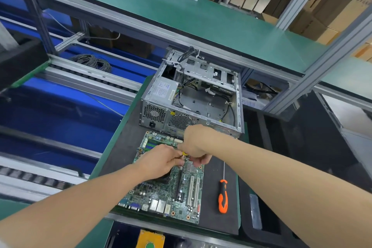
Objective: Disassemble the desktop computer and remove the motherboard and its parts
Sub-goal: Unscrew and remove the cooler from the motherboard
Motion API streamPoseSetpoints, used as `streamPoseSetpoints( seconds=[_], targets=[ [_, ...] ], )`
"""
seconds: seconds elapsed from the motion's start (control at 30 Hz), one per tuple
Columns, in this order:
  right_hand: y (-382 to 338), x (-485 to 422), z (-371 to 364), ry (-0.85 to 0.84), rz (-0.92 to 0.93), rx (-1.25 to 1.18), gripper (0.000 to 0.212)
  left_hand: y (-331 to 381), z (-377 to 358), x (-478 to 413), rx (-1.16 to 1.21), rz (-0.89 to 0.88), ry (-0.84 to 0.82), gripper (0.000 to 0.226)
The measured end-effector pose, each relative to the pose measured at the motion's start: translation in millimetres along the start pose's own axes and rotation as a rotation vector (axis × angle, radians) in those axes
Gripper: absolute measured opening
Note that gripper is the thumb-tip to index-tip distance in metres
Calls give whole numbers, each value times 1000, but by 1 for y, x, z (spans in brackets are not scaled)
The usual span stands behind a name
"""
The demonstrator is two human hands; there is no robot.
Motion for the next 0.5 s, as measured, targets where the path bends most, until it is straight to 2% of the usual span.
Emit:
streamPoseSetpoints(
  seconds=[0.1, 0.17, 0.27, 0.37, 0.5],
  targets=[
    [2, -4, 3, 105, 152, 242, 37, -2, -1, -2, 1, 5, -6, 46],
    [3, -5, 2, 224, 241, 456, 31, -2, -2, -1, 12, 12, -31, 33],
    [10, -8, 0, 342, 314, 480, 30, -4, -1, -2, 13, 27, -58, 35],
    [9, -5, -2, 417, 497, 655, 9, -1, 1, 0, 33, 39, -65, 34],
    [-6, -1, -11, 467, 760, 1010, 14, -2, 2, 4, 89, 135, -72, 29]
  ],
)
Point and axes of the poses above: each hand's wrist, its own x-axis away from the middle knuckle, its own z-axis out of the back of the hand, y = z × x, the point moved 2 cm from there along -x, towards the middle knuckle, and after that the axes turned 2 degrees about z, right-handed, at the moved point
